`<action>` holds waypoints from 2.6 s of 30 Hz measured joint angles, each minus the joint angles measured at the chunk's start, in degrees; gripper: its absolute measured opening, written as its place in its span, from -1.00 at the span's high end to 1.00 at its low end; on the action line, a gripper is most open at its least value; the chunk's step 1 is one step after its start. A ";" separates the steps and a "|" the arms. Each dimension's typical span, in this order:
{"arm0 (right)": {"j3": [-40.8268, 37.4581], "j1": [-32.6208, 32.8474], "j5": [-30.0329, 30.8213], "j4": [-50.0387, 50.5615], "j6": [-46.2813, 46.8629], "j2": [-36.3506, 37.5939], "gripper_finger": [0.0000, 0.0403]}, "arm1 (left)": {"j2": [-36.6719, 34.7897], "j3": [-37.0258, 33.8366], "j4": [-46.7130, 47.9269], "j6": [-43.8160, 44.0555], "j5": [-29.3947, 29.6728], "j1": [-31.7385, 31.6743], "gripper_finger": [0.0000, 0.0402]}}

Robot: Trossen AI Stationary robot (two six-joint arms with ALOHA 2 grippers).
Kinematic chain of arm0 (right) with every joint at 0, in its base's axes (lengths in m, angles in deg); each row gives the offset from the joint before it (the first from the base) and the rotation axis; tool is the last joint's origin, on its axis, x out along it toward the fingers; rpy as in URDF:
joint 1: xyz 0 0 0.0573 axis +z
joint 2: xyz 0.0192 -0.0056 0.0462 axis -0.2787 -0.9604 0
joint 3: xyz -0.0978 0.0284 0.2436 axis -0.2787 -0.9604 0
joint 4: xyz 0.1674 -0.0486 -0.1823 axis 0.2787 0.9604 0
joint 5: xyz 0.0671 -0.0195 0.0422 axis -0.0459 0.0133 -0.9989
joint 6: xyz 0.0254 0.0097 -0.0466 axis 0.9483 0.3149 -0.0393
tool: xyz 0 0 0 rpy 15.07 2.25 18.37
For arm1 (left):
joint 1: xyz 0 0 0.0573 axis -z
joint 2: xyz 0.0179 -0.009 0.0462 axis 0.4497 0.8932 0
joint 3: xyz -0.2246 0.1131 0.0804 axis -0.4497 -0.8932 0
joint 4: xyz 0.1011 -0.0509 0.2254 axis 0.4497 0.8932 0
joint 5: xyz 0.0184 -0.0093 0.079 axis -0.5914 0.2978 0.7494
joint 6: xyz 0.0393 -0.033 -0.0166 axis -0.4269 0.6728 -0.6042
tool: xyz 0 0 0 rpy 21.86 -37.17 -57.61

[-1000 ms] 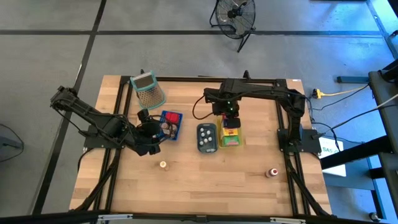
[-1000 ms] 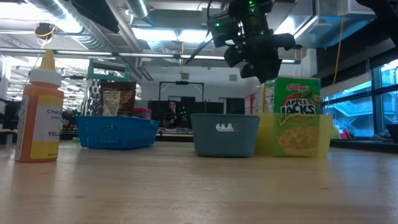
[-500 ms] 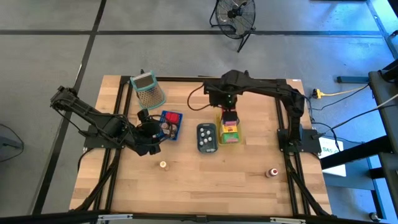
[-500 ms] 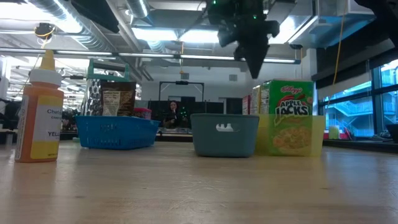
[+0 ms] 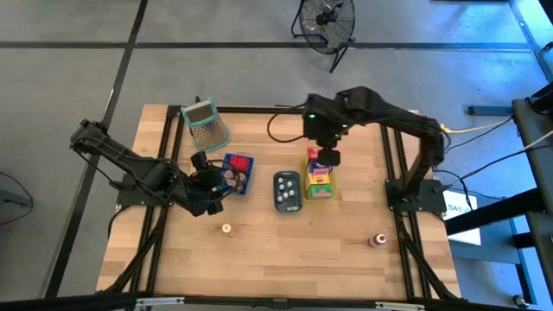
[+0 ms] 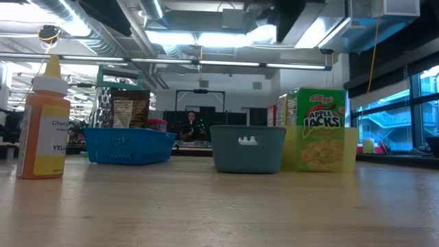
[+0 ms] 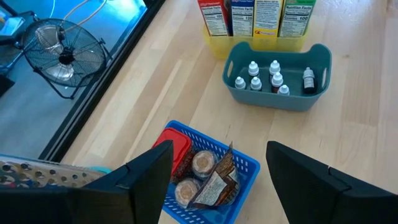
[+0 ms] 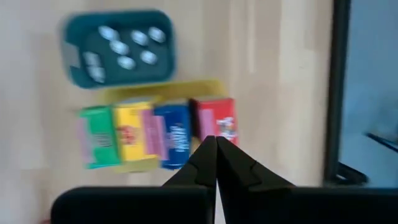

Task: Pick & Place Kitchen Items
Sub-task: Put the large red food coloring into the green bin

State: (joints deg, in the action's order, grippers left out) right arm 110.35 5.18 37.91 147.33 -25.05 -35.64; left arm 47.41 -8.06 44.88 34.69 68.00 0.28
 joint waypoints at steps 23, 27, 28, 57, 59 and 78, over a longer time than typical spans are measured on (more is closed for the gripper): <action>-0.07 16.38 -8.16 -0.04 25.66 8.84 0.49 | 0.00 0.00 -0.56 -0.28 0.00 0.00 -0.26; -0.76 20.25 -6.59 -0.01 31.90 8.82 0.30 | 0.00 0.00 -0.55 -0.01 -0.30 0.02 -0.26; -0.89 21.12 -6.51 -0.01 33.49 8.82 0.26 | 0.00 0.00 -0.55 -0.01 -0.42 0.01 -0.26; -25.05 45.05 -16.84 0.01 103.80 8.93 -0.01 | 0.00 -0.04 -15.52 -35.95 -33.60 -10.36 -0.26; -26.71 46.15 -18.75 0.02 107.55 8.93 -0.05 | 0.00 -0.04 -15.52 -36.04 -36.01 -10.15 -0.26; -33.04 53.95 -18.42 -0.05 119.02 8.93 -0.30 | 0.00 -0.04 -14.57 -38.93 -42.07 -7.24 -0.26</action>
State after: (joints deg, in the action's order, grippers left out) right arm 77.31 59.13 19.49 147.28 93.97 -26.71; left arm 47.41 -8.10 30.31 -4.24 25.92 -6.96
